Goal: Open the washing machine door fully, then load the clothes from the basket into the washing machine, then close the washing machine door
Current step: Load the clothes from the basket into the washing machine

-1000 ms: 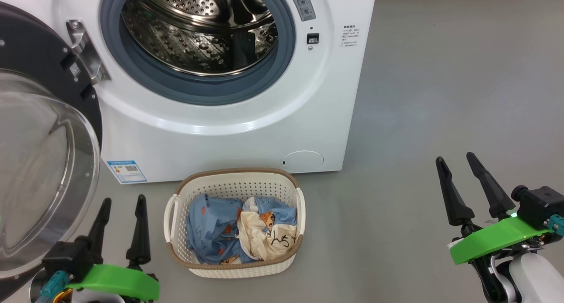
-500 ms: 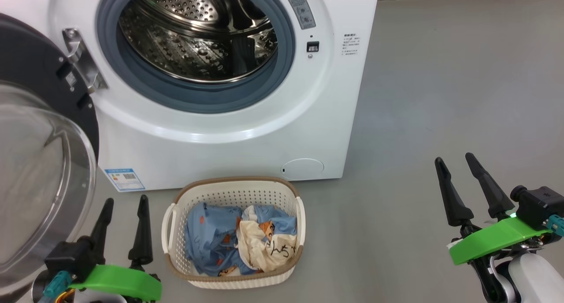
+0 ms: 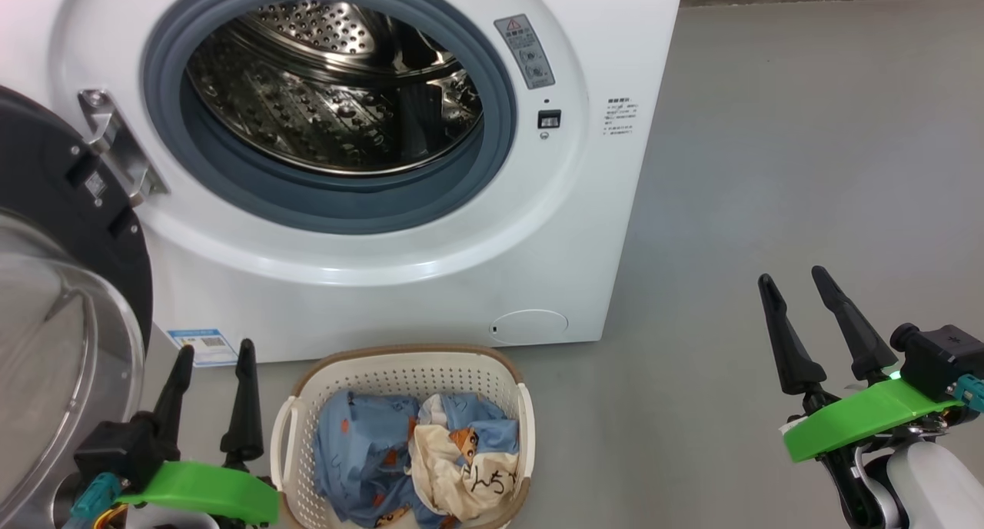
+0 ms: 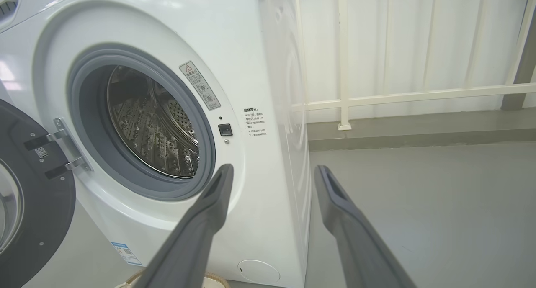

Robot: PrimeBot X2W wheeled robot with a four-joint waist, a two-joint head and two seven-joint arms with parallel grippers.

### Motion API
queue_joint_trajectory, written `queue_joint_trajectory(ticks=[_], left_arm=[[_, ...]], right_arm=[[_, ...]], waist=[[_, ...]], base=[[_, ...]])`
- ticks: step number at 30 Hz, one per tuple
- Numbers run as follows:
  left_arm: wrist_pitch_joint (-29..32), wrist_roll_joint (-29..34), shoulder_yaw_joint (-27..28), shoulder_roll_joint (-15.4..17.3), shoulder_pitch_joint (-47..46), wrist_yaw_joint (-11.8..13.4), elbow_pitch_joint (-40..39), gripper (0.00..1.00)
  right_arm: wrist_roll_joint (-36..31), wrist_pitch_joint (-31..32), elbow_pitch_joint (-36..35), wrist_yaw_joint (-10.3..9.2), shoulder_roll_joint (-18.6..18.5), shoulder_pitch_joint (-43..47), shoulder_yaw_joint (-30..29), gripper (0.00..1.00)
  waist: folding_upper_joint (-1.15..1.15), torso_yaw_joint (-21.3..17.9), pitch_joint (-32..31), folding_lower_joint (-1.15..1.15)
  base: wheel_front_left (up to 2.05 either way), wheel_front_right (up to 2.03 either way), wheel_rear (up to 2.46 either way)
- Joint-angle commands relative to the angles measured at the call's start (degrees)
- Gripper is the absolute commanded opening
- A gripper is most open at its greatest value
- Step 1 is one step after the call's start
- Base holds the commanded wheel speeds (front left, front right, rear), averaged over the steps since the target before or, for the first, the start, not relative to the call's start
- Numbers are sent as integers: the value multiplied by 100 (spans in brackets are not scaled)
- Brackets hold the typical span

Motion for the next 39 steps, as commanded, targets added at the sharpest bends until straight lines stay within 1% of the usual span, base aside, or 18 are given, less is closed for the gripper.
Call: queue_joint_trajectory(ticks=[1, 39], left_arm=[[-78, 81, 229, 105, -122, -32, -137, 100], [-78, 263, 329, -21, -193, -130, -14, 100]], right_arm=[[5, -46, -158, 33, -85, -140, 84, 100], [8, -46, -115, 33, -54, -161, 82, 100]], waist=[[0, 2, 6, 0], [0, 48, -2, 0]], base=[[62, -62, 0], [3, -3, 0]])
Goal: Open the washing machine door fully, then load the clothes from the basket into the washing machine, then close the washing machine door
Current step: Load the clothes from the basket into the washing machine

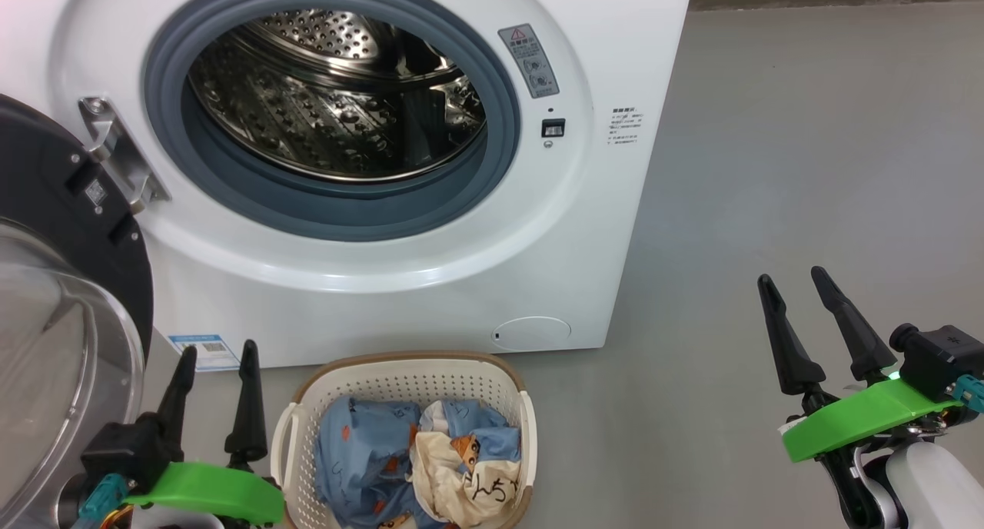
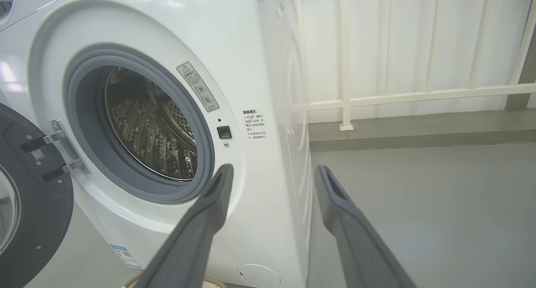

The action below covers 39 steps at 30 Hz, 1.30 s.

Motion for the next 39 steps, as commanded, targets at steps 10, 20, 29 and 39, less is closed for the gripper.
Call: queue_joint_trajectory(ticks=[10, 20, 29, 39], left_arm=[[-61, 128, 159, 79, -297, -60, -16, 100], [11, 159, -41, 34, -534, -157, 351, 100], [137, 140, -279, -95, -993, -308, 1100, 100], [184, 145, -608, -238, -1565, -542, 1966, 100]], right_arm=[[0, -46, -174, 33, -68, -191, 77, 100], [-26, -46, -201, 33, -61, -273, 47, 100], [-51, -46, -231, 33, -58, -459, 4, 100], [-91, -46, -266, 33, -22, -706, 4, 100]], waist=[[0, -87, 194, 0], [0, -210, 609, 0], [0, -318, 1280, 0], [0, -390, 1933, 0]], base=[[0, 0, 0], [0, 0, 0], [0, 0, 0], [0, 0, 0]])
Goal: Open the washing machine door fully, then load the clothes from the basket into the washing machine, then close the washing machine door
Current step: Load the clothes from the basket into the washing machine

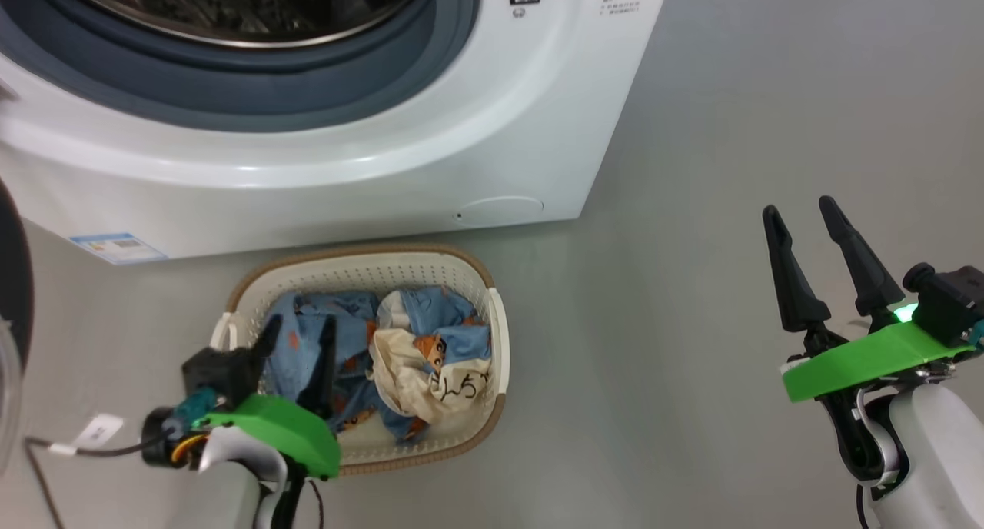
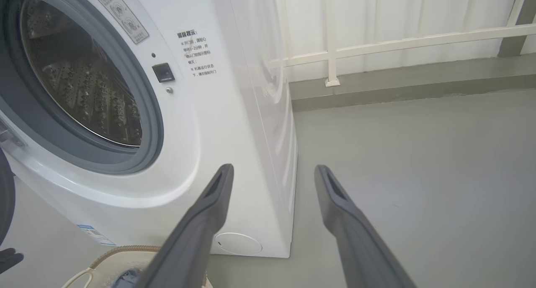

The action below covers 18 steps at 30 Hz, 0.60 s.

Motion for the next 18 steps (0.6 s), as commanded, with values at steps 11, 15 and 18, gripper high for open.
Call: queue_joint_trajectory(ticks=[11, 15, 18], left_arm=[[266, 6, -473, -118, -842, -182, 1074, 100], [388, -77, -696, -151, -1175, -198, 1506, 100], [518, -233, -949, -181, -1388, -201, 1735, 100]], right_arm=[[-55, -46, -180, 33, 18, -420, 119, 100], [-61, -46, -183, 33, 56, -578, 154, 100], [-56, -46, -175, 33, 90, -687, 181, 100]], waist=[[0, -199, 868, -1], [0, -278, 1171, -1], [0, -342, 1391, -1]], base=[[0, 0, 0], [0, 0, 0], [0, 0, 0]])
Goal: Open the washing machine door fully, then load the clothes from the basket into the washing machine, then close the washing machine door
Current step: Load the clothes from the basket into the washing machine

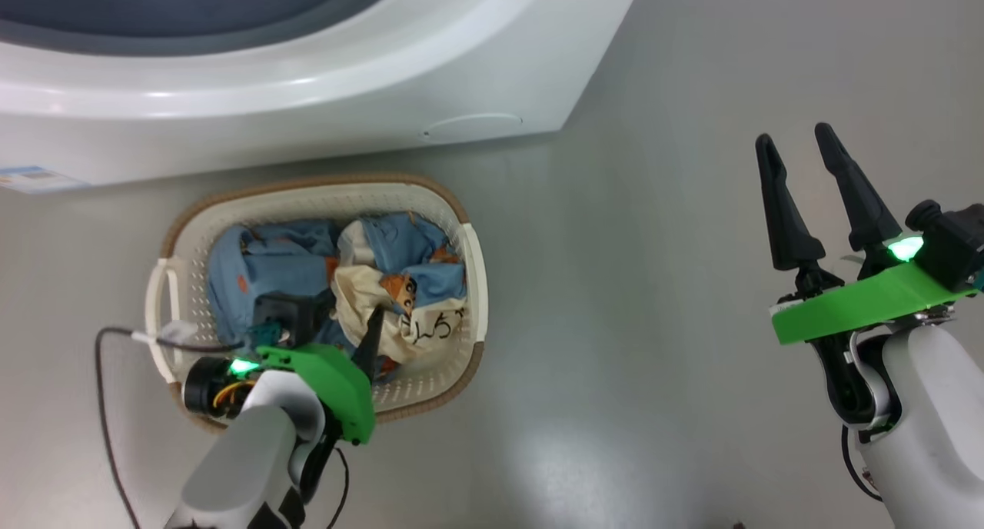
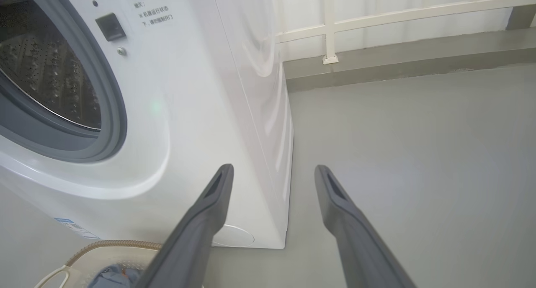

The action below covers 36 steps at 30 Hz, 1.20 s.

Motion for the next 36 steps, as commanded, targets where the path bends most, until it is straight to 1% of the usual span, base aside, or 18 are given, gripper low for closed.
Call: queue_joint_trajectory(ticks=[1, 2, 3, 10, 18, 27, 36], left_arm=[[104, -130, -103, 82, -161, -10, 86, 100], [149, -172, -223, 80, -229, -10, 137, 100], [149, -172, -223, 80, -229, -10, 137, 100], [459, -599, -973, 86, -669, -11, 414, 100], [799, -913, -1461, 189, -1249, -11, 843, 100], [905, -1117, -1644, 304, -1784, -12, 1318, 100], [827, -1229, -1595, 464, -2126, -12, 1608, 100]], right_arm=[[-40, -46, -124, 33, 2, -39, 126, 100], [-39, -46, -119, 33, 9, -66, 137, 100], [-39, -46, -119, 33, 9, -66, 137, 100], [-38, -46, -123, 33, 75, -288, 222, 100], [-51, -46, -145, 33, 188, -529, 336, 100], [-58, -46, -192, 33, 336, -700, 367, 100], [-70, -46, -276, 33, 445, -805, 368, 100]], waist=[[0, -148, 399, -1], [0, -160, 472, -1], [0, -160, 472, -1], [0, -270, 911, -1], [0, -419, 1382, -1], [0, -623, 1862, -1], [0, -853, 2173, -1]], base=[[0, 0, 0], [0, 0, 0], [0, 0, 0], [0, 0, 0], [0, 0, 0], [0, 0, 0], [0, 0, 0]])
